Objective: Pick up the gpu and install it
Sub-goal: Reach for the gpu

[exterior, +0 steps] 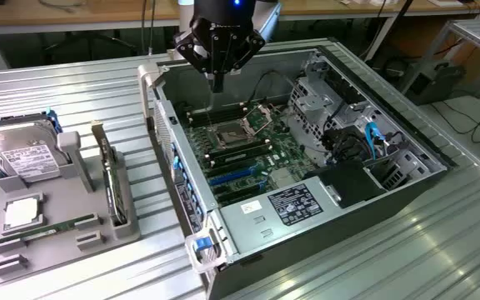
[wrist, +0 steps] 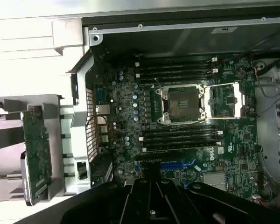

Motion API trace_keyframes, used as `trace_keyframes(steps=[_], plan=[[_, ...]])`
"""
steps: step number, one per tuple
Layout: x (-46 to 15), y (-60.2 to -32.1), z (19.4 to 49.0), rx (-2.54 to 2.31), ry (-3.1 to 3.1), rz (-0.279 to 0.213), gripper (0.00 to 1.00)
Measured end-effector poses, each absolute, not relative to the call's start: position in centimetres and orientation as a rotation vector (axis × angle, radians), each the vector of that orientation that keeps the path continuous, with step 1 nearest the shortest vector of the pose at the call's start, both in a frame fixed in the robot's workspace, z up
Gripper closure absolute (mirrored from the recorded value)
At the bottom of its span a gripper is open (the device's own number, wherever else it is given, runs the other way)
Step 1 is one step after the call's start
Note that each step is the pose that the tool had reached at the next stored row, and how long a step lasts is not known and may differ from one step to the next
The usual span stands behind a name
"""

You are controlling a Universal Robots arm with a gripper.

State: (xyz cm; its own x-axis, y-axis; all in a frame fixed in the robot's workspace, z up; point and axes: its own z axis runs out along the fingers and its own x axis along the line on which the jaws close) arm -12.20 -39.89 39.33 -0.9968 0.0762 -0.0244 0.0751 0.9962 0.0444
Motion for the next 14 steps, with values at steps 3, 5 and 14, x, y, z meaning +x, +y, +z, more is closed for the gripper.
trace_keyframes(steps=[3, 5, 14], plan=[[-12.2, -39.9, 39.3, 0.118, 3.112, 0.068, 0.89], [-12.2, -39.9, 39.3, 0.118, 3.112, 0.068, 0.89], [-14.6, -40.1, 39.3, 0.118, 3.113, 0.061, 0.89]])
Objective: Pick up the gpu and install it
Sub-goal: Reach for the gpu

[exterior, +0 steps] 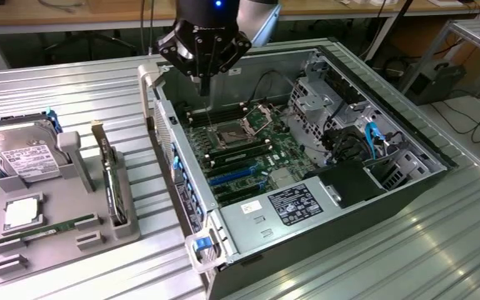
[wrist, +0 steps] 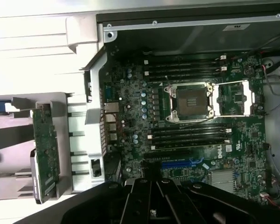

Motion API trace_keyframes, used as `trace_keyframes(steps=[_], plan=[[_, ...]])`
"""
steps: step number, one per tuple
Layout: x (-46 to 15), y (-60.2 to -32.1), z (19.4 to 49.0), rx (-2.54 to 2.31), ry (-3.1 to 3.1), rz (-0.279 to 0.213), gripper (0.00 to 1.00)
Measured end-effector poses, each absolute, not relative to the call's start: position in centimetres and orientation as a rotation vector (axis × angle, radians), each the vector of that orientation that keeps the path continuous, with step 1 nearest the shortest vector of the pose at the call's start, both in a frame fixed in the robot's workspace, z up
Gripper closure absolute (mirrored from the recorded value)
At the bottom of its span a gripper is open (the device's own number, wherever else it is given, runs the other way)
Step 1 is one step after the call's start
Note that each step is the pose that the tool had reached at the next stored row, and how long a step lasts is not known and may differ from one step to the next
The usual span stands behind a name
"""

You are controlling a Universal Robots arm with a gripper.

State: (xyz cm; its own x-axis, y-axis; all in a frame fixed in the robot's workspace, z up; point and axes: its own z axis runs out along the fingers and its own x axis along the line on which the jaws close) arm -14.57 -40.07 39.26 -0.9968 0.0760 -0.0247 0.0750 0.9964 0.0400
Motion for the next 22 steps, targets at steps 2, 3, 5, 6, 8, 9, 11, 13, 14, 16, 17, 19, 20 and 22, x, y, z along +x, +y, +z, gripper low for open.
trace_keyframes(steps=[2, 3, 5, 6, 8, 9, 11, 13, 14, 16, 17, 19, 20, 22], plan=[[-15.5, -40.2, 39.2, 0.118, 3.112, 0.061, 0.89], [-15.9, -40.2, 39.2, 0.118, 3.112, 0.061, 0.89], [-17.1, -40.3, 39.1, 0.118, 3.113, 0.061, 0.89], [-17.6, -40.3, 39.1, 0.118, 3.113, 0.061, 0.89], [-18.9, -40.5, 39.0, 0.118, 3.112, 0.061, 0.89], [-19.4, -40.5, 39.0, 0.118, 3.112, 0.061, 0.89], [-20.4, -40.6, 38.9, 0.118, 3.112, 0.061, 0.89], [-21.3, -40.7, 38.8, 0.118, 3.112, 0.061, 0.89], [-21.8, -40.7, 38.8, 0.118, 3.112, 0.061, 0.89], [-22.7, -40.8, 38.7, 0.118, 3.113, 0.061, 0.89], [-23.1, -40.8, 38.6, 0.118, 3.112, 0.061, 0.89], [-24.3, -40.9, 38.5, 0.118, 3.113, 0.061, 0.89], [-24.9, -40.9, 38.3, 0.118, 3.112, 0.061, 0.89], [-25.8, -41.0, 38.2, 0.118, 3.112, 0.061, 0.89]])
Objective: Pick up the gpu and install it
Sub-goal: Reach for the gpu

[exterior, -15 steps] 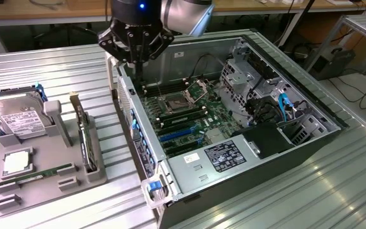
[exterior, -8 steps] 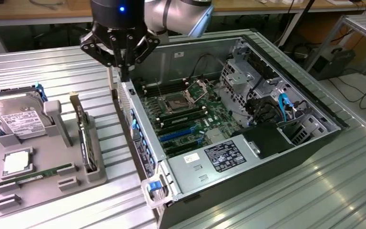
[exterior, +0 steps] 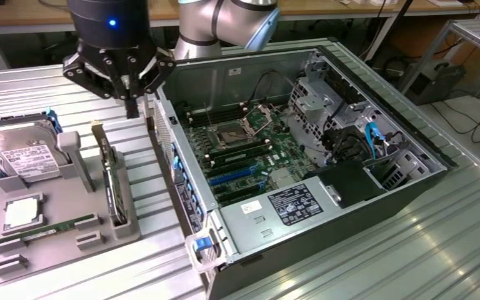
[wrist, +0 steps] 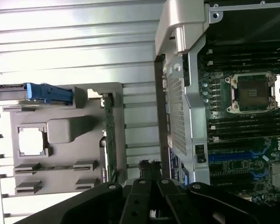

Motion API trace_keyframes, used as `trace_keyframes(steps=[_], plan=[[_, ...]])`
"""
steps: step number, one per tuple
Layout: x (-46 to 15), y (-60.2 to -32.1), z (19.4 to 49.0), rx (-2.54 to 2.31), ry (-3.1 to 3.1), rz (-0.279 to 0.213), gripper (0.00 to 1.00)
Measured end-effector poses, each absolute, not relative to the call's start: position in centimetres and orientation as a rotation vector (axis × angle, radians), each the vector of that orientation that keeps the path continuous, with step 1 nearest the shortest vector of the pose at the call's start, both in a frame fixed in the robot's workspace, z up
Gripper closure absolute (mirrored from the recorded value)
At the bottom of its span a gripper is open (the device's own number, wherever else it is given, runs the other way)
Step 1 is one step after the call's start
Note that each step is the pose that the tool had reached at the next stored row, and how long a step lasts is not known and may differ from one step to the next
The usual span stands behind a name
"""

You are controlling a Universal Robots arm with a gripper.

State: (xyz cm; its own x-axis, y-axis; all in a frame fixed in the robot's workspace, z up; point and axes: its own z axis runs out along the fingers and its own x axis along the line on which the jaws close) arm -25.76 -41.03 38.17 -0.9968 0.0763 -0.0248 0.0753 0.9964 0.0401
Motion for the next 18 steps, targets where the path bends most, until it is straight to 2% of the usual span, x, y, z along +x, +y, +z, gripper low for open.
trace_keyframes(steps=[10, 18], plan=[[-30.4, -41.6, 37.1, 0.118, 3.113, 0.058, 0.89], [-30.6, -41.6, 37.0, 0.118, 3.113, 0.053, 0.89]])
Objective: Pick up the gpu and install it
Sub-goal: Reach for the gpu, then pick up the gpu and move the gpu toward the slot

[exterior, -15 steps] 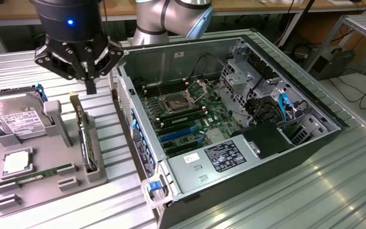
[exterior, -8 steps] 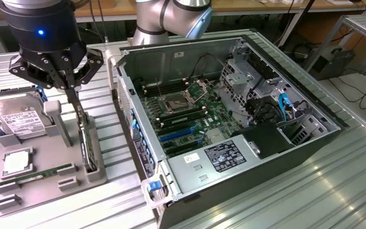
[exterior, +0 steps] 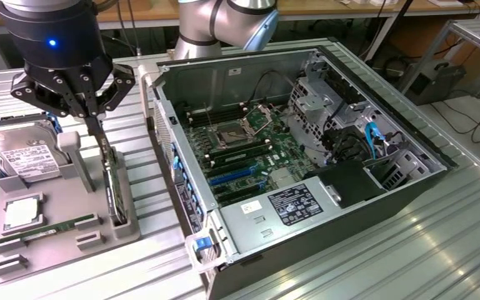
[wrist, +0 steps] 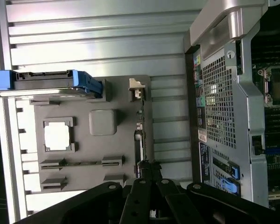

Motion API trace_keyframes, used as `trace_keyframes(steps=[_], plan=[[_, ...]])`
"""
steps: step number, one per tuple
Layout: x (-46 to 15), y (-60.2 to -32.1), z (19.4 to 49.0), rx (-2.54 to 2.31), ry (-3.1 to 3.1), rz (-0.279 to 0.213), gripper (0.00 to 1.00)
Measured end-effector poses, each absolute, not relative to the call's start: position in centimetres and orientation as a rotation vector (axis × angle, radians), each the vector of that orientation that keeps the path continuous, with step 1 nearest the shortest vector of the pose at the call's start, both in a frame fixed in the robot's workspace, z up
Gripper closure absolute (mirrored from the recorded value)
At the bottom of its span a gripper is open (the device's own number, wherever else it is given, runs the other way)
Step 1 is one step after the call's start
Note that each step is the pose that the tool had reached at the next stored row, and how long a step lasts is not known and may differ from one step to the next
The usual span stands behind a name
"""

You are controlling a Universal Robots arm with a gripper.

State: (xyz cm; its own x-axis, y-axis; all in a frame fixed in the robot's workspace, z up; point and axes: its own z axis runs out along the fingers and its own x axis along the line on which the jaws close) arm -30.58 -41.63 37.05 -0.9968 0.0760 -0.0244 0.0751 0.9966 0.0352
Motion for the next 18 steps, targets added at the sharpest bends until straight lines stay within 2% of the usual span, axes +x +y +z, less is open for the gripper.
trace_keyframes(steps=[13, 17, 18], plan=[[-30.58, -41.63, 37.05, 0.118, 3.113, 0.053, 0.89], [-30.58, -41.63, 37.05, 0.118, 3.113, 0.053, 0.64], [-30.58, -41.63, 37.05, 0.118, 3.113, 0.053, 0.64]])
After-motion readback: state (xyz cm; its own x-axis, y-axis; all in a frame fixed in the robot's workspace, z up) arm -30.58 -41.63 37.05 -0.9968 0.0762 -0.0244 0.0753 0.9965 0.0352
